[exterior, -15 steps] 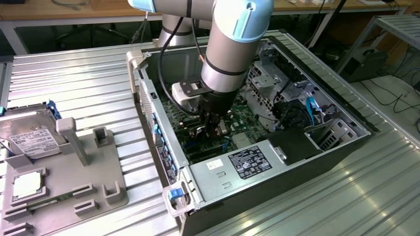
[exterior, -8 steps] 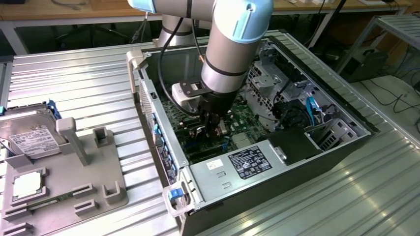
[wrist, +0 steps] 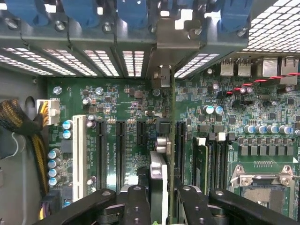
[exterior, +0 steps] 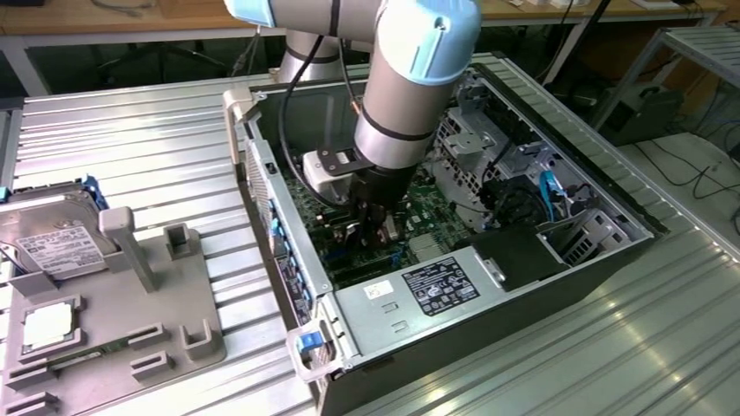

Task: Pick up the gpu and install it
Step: 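Insert the gpu into the slot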

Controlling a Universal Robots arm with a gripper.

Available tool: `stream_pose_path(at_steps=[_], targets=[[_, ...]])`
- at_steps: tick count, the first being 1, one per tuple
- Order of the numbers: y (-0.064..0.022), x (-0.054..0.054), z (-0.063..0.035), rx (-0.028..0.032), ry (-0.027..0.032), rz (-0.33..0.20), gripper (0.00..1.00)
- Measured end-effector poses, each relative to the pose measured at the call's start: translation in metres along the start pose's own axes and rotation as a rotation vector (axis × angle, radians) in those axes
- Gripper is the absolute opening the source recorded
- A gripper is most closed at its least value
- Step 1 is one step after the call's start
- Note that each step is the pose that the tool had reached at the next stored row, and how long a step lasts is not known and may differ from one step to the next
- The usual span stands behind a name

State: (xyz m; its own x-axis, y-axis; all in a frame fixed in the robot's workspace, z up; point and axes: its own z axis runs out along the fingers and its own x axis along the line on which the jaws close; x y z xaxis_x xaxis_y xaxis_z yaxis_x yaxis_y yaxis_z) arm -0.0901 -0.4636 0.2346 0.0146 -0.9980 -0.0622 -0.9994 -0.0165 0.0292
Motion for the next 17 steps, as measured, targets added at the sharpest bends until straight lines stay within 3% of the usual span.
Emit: stream_pose_path(at_steps=[3,5,6,10,17], targets=[[0.0000,0.000,-0.0049,0.0003,0.0008,0.000,0.35],[0.0002,-0.001,-0.0126,0.0018,0.0017,-0.001,0.35],[0.0005,-0.002,-0.0224,0.0033,0.0015,-0.001,0.35],[0.0010,-0.003,-0.0379,0.0049,0.0017,-0.001,0.35],[0.0012,-0.004,-0.0451,0.0067,0.0042,-0.001,0.35]])
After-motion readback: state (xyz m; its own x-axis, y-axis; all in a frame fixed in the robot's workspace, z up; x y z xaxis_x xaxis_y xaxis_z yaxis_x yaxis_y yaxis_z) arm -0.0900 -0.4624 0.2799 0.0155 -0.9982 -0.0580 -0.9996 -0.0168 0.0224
